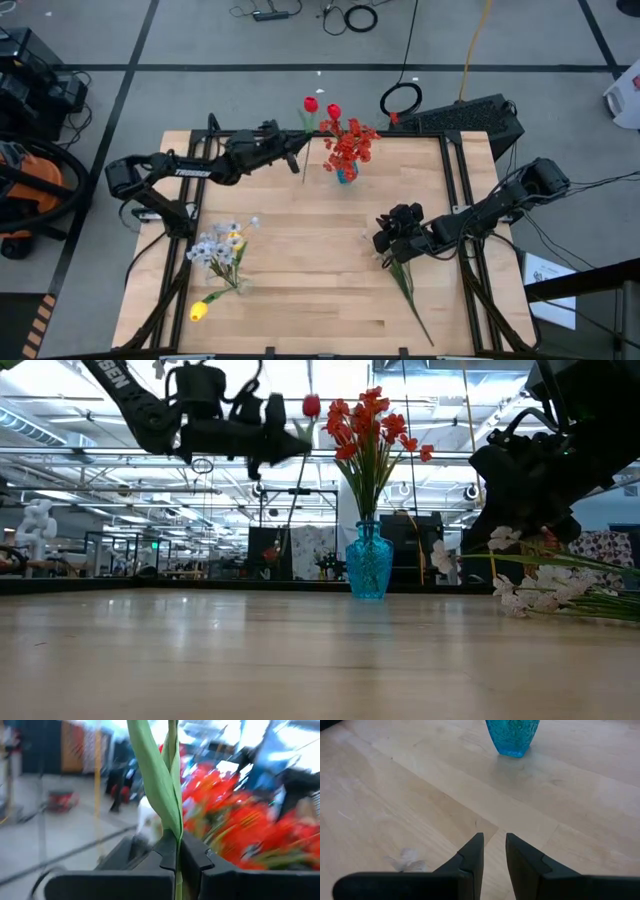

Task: Sort flowers into vase by color
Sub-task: Put the red flower into the blue vase

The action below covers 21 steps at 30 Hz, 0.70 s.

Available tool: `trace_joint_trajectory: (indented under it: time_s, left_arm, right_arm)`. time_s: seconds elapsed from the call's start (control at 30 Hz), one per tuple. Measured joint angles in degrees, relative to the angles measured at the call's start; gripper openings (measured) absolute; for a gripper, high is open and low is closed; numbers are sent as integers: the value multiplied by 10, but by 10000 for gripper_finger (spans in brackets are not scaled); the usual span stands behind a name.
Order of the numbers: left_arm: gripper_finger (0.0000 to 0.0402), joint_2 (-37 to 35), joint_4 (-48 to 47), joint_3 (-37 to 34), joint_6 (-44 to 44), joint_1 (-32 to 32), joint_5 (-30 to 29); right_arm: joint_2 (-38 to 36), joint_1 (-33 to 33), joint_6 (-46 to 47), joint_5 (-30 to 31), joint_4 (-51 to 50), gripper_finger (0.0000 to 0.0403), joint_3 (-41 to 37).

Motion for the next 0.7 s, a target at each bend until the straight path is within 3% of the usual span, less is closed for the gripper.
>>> trace_joint_trajectory:
  time_s: [0.37,0.5,0.7]
  left_arm:
    - [8,12,235,0,80,-42,5]
    - [8,48,307,16,115,-49,5]
    - [8,128,341,73,124,-57,8]
  right_arm:
    - [0,0,-4,11,0,73,0]
    - [0,0,-6,12,0,73,0]
    - [0,0,-13,12,0,73,0]
